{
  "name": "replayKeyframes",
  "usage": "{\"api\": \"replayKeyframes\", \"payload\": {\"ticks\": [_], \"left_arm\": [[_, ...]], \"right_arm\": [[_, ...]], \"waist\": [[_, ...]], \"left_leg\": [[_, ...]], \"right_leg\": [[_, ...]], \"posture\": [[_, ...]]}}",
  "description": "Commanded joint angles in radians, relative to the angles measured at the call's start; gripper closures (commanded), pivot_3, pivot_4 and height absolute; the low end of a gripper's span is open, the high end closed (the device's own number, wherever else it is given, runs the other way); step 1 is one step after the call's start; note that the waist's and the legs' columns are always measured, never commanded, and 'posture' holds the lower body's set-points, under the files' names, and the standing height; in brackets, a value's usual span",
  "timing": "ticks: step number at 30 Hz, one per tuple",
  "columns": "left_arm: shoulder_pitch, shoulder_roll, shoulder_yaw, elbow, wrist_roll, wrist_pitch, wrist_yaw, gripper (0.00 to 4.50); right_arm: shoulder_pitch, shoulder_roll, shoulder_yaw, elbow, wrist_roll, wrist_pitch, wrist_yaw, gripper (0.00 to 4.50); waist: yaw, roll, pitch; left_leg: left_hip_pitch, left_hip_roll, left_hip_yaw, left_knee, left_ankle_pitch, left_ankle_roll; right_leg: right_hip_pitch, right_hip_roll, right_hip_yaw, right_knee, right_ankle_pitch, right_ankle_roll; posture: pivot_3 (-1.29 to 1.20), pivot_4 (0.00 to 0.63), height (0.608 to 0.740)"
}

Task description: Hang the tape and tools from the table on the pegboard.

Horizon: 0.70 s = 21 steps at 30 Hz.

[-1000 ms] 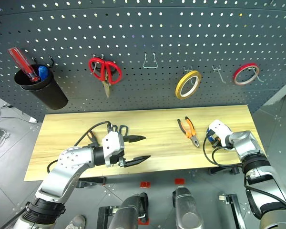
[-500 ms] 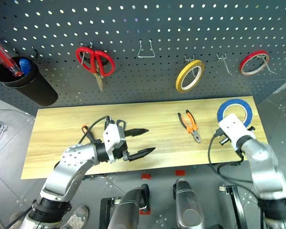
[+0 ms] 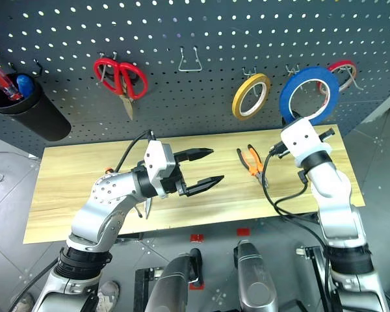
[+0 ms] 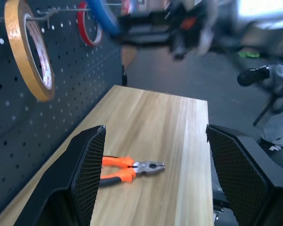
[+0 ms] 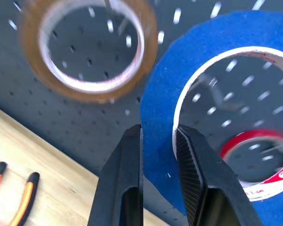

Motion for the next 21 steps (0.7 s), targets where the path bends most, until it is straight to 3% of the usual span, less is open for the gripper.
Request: {"api": "replayKeyframes", "payload": {"ticks": [1, 2, 5, 8, 10, 13, 14, 17, 21], "left_arm": [[0.0, 0.0, 0.01, -0.023, -0.012, -0.002, 0.004, 0.91], [0.0, 0.001, 0.011, -0.024, -0.011, -0.001, 0.006, 0.91], [0.02, 0.018, 0.033, -0.03, -0.011, 0.007, 0.016, 0.91], [0.064, 0.071, 0.087, -0.045, -0.015, 0.017, 0.015, 0.91], [0.106, 0.121, 0.122, -0.048, -0.013, 0.012, 0.0, 0.91], [0.19, 0.217, 0.159, -0.033, 0.012, -0.026, -0.051, 0.91], [0.214, 0.244, 0.165, -0.027, 0.021, -0.039, -0.069, 0.91], [0.269, 0.313, 0.171, -0.006, 0.038, -0.072, -0.116, 0.91], [0.313, 0.356, 0.158, 0.023, 0.083, -0.136, -0.147, 0.91]], "right_arm": [[-0.084, 0.011, 0.008, 0.136, 0.048, -0.08, 0.033, 3.83], [-0.1, 0.013, 0.007, 0.169, 0.053, -0.089, 0.035, 3.83], [-0.123, 0.023, -0.005, 0.231, 0.087, -0.093, 0.047, 2.87], [-0.07, 0.028, -0.012, 0.164, 0.103, -0.024, 0.051, 1.91], [-0.013, 0.037, -0.013, 0.083, 0.113, 0.07, 0.048, 1.24], [0.052, 0.083, 0.009, -0.066, 0.125, 0.372, 0.032, 0.22], [0.054, 0.099, 0.025, -0.103, 0.129, 0.48, 0.03, 0.03], [0.001, 0.166, 0.058, -0.127, 0.139, 0.796, 0.006, 0.03], [-0.114, 0.244, 0.035, -0.016, 0.162, 0.974, -0.028, 0.03]], "waist": [[-0.002, -0.001, 0.001], [-0.003, 0.0, 0.001], [-0.001, -0.001, 0.001], [0.002, 0.0, 0.002], [0.004, 0.0, 0.002], [0.004, 0.001, 0.003], [0.001, 0.002, 0.003], [-0.003, 0.003, 0.003], [-0.003, 0.004, 0.004]], "left_leg": [[0.0, 0.0, 0.0, -0.001, 0.0, 0.0], [0.0, 0.001, 0.001, -0.001, 0.0, 0.0], [-0.001, 0.001, 0.002, -0.002, 0.0, 0.0], [-0.001, 0.001, 0.001, -0.002, 0.0, 0.0], [-0.001, 0.001, 0.0, -0.003, 0.0, 0.0], [-0.001, 0.002, 0.0, -0.003, 0.0, 0.0], [-0.001, 0.001, 0.0, -0.003, 0.0, 0.0], [-0.001, 0.002, 0.0, -0.004, 0.0, 0.0], [-0.002, 0.002, 0.0, -0.004, 0.001, 0.0]], "right_leg": [[0.0, 0.0, 0.0, -0.001, 0.0, 0.0], [0.0, 0.0, 0.0, -0.001, 0.0, 0.0], [0.0, 0.0, 0.0, -0.002, 0.0, 0.0], [-0.001, -0.001, 0.001, -0.003, 0.0, 0.0], [-0.001, -0.001, 0.002, -0.003, 0.0, 0.0], [-0.001, -0.001, 0.002, -0.003, 0.0, 0.0], [-0.002, -0.001, 0.003, -0.002, 0.0, 0.0], [-0.003, -0.001, 0.004, -0.001, 0.001, -0.001], [-0.005, -0.002, 0.004, -0.001, 0.003, -0.005]], "posture": [[-0.35, 0.434, 0.74], [-0.35, 0.434, 0.74], [-0.33, 0.432, 0.74], [-0.34, 0.434, 0.74], [-0.34, 0.434, 0.74], [-0.34, 0.437, 0.74], [-0.35, 0.436, 0.74], [-0.36, 0.432, 0.74], [-0.35, 0.414, 0.74]]}}
